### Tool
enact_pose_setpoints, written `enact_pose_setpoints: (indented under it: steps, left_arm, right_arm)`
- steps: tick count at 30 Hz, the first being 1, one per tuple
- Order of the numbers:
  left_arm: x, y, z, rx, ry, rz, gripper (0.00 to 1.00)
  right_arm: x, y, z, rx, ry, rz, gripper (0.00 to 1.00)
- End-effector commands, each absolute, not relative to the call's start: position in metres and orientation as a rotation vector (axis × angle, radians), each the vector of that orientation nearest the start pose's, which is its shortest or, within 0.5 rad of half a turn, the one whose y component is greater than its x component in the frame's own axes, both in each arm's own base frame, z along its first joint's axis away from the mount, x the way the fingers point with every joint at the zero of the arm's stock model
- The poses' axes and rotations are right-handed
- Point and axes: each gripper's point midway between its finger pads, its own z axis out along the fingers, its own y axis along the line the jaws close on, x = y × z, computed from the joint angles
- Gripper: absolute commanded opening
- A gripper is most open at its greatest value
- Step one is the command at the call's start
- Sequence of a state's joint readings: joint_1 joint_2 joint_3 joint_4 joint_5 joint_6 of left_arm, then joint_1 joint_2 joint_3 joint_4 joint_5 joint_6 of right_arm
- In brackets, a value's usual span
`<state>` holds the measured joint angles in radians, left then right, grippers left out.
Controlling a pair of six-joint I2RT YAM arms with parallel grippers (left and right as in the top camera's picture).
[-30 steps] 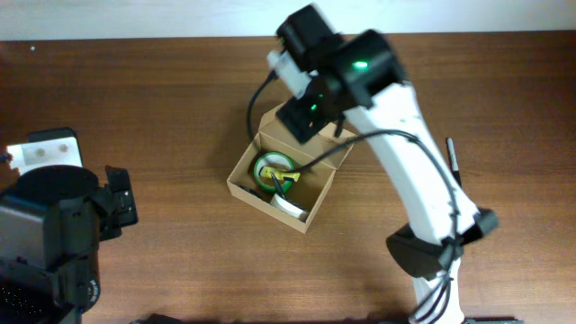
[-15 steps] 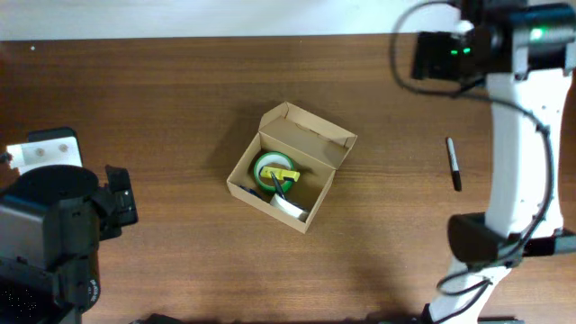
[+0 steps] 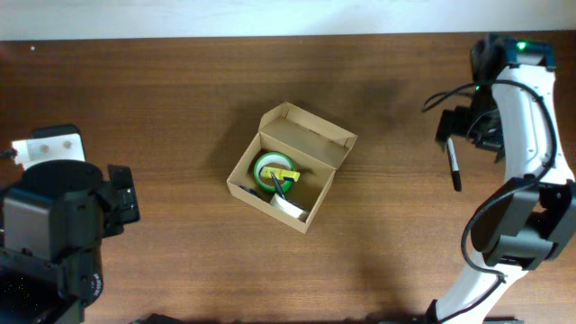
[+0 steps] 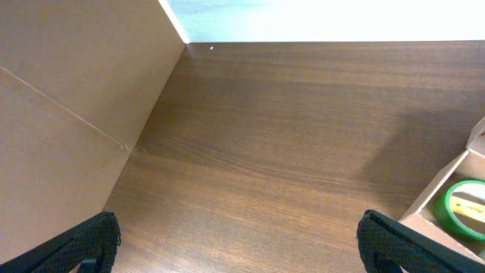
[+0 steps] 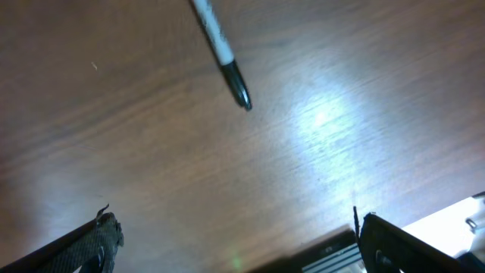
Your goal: Pack container
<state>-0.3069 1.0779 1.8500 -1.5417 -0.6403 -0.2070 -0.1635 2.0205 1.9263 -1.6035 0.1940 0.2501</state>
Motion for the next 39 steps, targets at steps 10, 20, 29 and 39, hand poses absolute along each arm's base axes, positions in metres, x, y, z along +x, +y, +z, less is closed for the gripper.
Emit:
enact_pose_setpoints:
  steps: [10,20,29,39]
  left_arm:
    - [0.204,0.043,0.408,-0.204,2.210,0.461,0.99]
    - [0.204,0.042,0.408,-0.201,2.214,0.455,0.99]
    - [0.204,0.042,0.408,-0.190,2.215,0.464,1.00]
    - [0.204,0.042,0.408,-0.172,2.218,0.473,0.99]
  right_arm:
    - [0.356,-0.088,0.123,0.291,3.215,-0.243,0.99]
    - [0.367,-0.113,0.089,0.156,3.255,-0.183,0.99]
    - [0.369,-0.110,0.071,0.014,3.274,0.006,0.99]
    - [0.367,-0.124,0.064,0.038,3.255,0.048,1.00]
